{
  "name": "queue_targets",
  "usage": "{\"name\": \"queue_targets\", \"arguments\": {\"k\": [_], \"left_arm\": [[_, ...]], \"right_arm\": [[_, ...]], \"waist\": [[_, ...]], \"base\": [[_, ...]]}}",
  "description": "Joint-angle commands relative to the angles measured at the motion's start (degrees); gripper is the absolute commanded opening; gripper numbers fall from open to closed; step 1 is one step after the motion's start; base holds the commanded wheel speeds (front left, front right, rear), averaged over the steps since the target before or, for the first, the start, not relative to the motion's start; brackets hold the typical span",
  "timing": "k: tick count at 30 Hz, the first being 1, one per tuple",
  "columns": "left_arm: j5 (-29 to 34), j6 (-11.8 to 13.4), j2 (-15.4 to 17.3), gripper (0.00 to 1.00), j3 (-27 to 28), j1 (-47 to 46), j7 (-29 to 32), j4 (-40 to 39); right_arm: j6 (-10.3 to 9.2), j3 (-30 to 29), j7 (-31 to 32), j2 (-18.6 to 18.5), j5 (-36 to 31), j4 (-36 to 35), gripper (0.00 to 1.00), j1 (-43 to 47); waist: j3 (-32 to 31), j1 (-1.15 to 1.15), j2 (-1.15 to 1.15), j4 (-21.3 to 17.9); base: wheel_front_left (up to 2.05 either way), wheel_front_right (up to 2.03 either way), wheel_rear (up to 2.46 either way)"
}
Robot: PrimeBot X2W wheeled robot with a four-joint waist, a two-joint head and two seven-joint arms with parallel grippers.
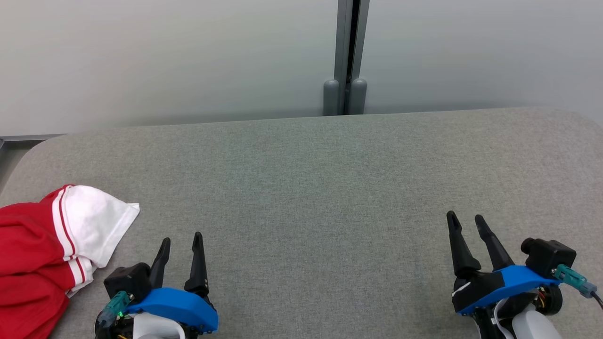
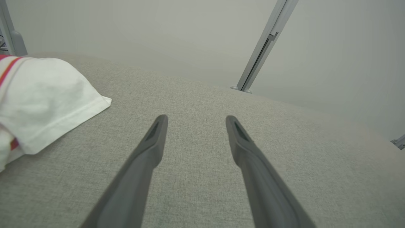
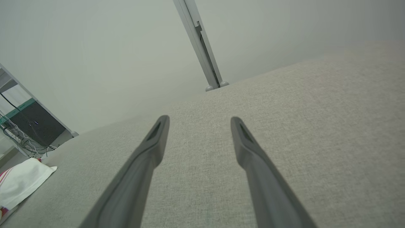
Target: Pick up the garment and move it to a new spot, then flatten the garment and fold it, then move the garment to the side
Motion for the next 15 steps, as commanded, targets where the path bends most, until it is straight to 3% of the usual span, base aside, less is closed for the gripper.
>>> {"name": "queue_targets", "arguments": {"k": [1,15], "left_arm": [[1.45,0.41,0.12,1.00,-0.15,-0.72,-0.60,-0.18],[7.03,2.93,-0.06,1.00,-0.43,0.42,-2.36,0.02]], "right_arm": [[0.13,-0.30,-0.64,0.03,-1.72,-0.12,1.00,-1.14],[0.13,-2.35,-2.42,1.19,-11.79,1.00,1.00,-0.77]], "waist": [[0.01,0.00,0.00,-0.01],[-0.05,0.00,0.00,-0.17]], "base": [[0.00,0.00,0.00],[0.00,0.00,0.00]]}}
